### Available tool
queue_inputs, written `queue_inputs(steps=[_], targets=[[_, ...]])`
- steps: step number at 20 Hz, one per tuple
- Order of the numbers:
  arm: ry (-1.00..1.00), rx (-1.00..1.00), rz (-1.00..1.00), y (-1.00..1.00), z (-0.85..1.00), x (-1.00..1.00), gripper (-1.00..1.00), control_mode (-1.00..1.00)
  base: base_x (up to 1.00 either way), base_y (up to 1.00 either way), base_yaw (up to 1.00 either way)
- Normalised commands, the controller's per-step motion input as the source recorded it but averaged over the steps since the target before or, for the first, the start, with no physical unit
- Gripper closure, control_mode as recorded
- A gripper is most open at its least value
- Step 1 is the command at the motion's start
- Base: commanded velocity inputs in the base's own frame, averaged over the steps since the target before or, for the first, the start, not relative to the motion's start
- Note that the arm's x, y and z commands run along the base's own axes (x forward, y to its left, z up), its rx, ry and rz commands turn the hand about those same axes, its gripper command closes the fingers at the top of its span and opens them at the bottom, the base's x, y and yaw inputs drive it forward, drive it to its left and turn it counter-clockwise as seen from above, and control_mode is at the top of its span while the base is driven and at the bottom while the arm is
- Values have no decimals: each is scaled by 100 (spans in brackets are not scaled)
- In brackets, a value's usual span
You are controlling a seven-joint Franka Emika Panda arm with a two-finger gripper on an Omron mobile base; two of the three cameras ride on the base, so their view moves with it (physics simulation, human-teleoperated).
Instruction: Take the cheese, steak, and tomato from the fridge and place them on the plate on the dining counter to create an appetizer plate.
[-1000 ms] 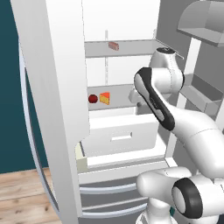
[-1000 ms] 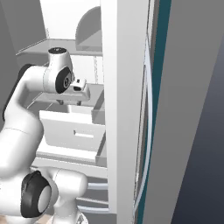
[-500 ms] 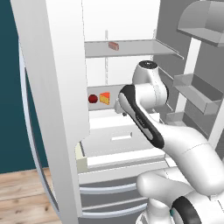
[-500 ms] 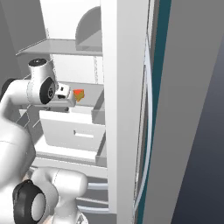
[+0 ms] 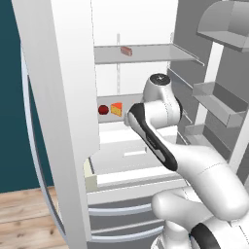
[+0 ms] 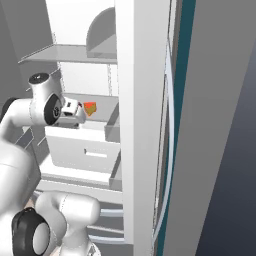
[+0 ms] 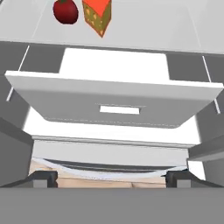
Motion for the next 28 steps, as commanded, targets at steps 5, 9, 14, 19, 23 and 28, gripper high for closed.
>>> queue_inputs(steps=[5,9,14,19,23,28], targets=[[-4,4,-4,-7,0,29,-100,-100,0,0,0],[0,6,-4,-1,0,33,-100,-100,0,0,0],[0,4,-3,0,0,36,-100,-100,0,0,0],[3,1,-1,0,0,37,-100,-100,0,0,0],[0,0,0,0,0,43,-100,-100,0,0,0],[0,0,0,6,-9,44,-100,-100,0,0,0]])
